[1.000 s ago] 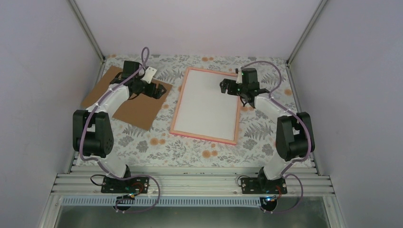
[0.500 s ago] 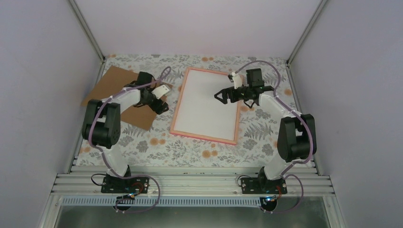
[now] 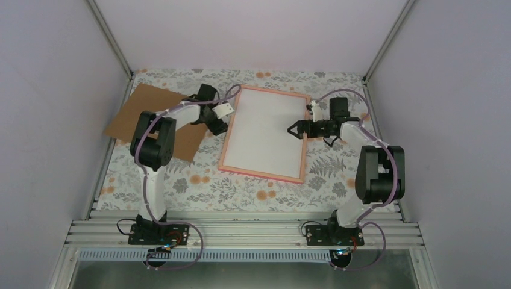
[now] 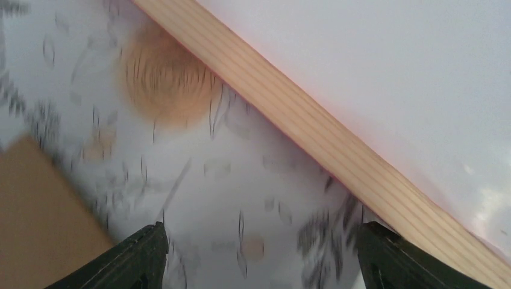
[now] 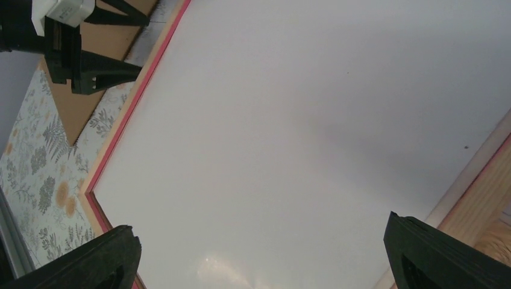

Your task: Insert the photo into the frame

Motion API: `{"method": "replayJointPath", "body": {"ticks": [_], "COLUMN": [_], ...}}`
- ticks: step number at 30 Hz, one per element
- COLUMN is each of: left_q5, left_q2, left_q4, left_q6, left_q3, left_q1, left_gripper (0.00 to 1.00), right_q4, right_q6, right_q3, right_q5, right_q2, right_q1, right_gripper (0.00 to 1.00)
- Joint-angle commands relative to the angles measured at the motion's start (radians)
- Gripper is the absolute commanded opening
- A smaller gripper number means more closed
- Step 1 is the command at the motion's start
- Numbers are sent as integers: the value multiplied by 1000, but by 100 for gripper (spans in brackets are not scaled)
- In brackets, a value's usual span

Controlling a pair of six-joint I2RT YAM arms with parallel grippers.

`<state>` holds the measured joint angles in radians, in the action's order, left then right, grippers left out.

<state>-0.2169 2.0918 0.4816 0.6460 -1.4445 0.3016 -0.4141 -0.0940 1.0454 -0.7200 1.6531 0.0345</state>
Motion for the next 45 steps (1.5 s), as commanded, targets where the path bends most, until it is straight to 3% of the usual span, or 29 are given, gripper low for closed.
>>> {"method": "replayJointPath", "body": {"ticks": [1, 10, 14, 16, 21, 28, 35, 40, 45], "left_q5": [-14, -47, -41, -41, -48, -33, -41, -55, -102], "left_q2": [115, 243, 194, 131, 126, 292, 533, 499, 351], "left_q4": [30, 77, 54, 31, 79, 169, 316, 322, 284], "left_q6": [-6, -60, -124, -143, -198, -271, -356, -363, -386], "left_q3": [-94, -313, -334, -313, -395, -634, -973, -876, -574], "left_q1": [41, 144, 137, 108, -22, -140, -218, -226, -213], "left_gripper": [79, 81, 92, 100, 100, 100, 100, 96, 83], "right_q4": [-22, -38, -8, 7, 24, -1, -25, -34, -34], "right_q6": [-32, -46, -13, 6, 26, 2, -20, -28, -25], "right_q3": [-27, -71, -71, -66, -40, 39, 80, 90, 98], "right_q5": [-23, -16, -44, -51, -45, -14, 2, 8, -2], "right_q2": [-51, -134, -145, -147, -140, -99, -88, -90, -88], "right_q1": [-41, -87, -83, -73, -26, 24, 34, 36, 39], "right_gripper": [100, 100, 100, 100, 100, 100, 100, 100, 100]}}
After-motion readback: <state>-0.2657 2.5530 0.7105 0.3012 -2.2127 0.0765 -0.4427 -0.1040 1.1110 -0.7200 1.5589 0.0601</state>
